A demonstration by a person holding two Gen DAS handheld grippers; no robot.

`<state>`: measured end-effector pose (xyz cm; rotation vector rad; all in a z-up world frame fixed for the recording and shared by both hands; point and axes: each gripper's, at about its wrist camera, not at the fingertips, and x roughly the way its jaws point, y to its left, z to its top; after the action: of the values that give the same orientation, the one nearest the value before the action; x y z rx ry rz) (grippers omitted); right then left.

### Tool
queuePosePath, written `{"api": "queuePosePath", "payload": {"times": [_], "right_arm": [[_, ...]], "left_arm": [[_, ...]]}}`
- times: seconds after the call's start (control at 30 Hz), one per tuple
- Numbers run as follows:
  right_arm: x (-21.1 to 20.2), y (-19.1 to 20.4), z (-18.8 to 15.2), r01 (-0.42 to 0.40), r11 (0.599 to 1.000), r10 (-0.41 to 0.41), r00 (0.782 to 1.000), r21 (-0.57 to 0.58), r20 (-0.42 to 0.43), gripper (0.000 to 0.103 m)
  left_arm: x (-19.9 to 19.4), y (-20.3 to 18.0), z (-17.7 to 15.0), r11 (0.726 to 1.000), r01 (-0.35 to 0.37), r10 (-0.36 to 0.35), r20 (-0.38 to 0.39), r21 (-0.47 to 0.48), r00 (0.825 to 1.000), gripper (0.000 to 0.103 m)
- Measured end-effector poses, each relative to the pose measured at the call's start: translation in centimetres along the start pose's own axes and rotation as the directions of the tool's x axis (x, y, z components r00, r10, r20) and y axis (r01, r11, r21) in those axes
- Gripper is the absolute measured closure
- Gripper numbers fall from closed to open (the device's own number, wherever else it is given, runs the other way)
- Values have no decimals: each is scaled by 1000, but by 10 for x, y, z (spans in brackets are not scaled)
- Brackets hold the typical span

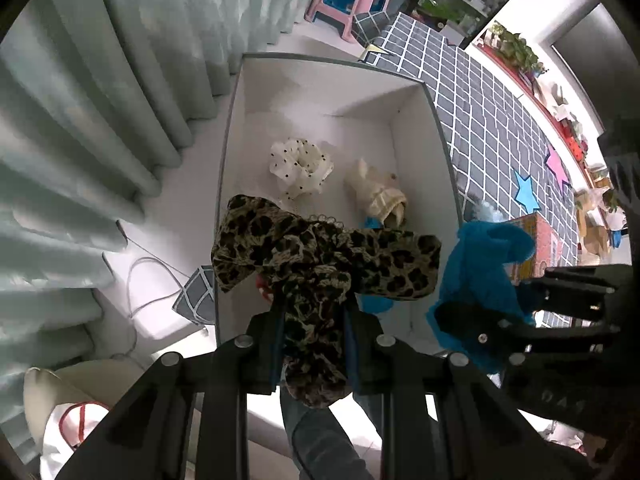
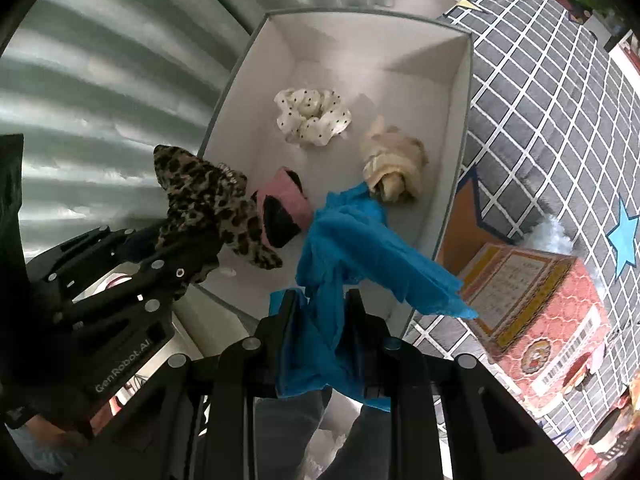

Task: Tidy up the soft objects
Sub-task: 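Open the left tool over the box while the right tool releases the blue cloth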

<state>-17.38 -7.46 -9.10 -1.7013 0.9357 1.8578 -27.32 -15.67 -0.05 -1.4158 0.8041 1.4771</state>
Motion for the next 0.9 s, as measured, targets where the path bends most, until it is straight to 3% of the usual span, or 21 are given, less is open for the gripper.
{"api": "queuePosePath", "payload": {"times": [0.1,0.23,0.33,0.47,0.57,0.6,0.63,0.9], "right_arm": [[2,-1,-1,-10,1000,10,1000,4,1,78],[1,-5,-1,-12,1000,12,1000,11,9,74],[-1,-8,-4,-18,1000,17,1000,22,21,73],[-8,-15,-8,5,999,-7,999,40,46,34],[-17,-23,-11,-27,998,23,997,60,71,18],[-20,-24,-11,-23,998,18,996,65,84,6],[-25,-26,-11,-7,997,0,995,72,99,1],[-73,-55,-14,-11,991,-20,972,131,235,1]], "left_arm": [[-1,-3,2,1000,-10,10,5,15,1000,72],[-5,-7,4,996,-81,80,27,44,996,39],[-6,-4,6,995,-91,90,19,29,996,29],[-8,0,10,994,-114,114,26,1,993,23],[-10,3,12,995,-103,103,37,-12,994,14],[-10,2,13,994,-107,107,35,-2,994,12],[-8,0,15,993,-114,114,28,11,993,12],[-5,-15,35,998,-63,63,-20,12,998,12]]}}
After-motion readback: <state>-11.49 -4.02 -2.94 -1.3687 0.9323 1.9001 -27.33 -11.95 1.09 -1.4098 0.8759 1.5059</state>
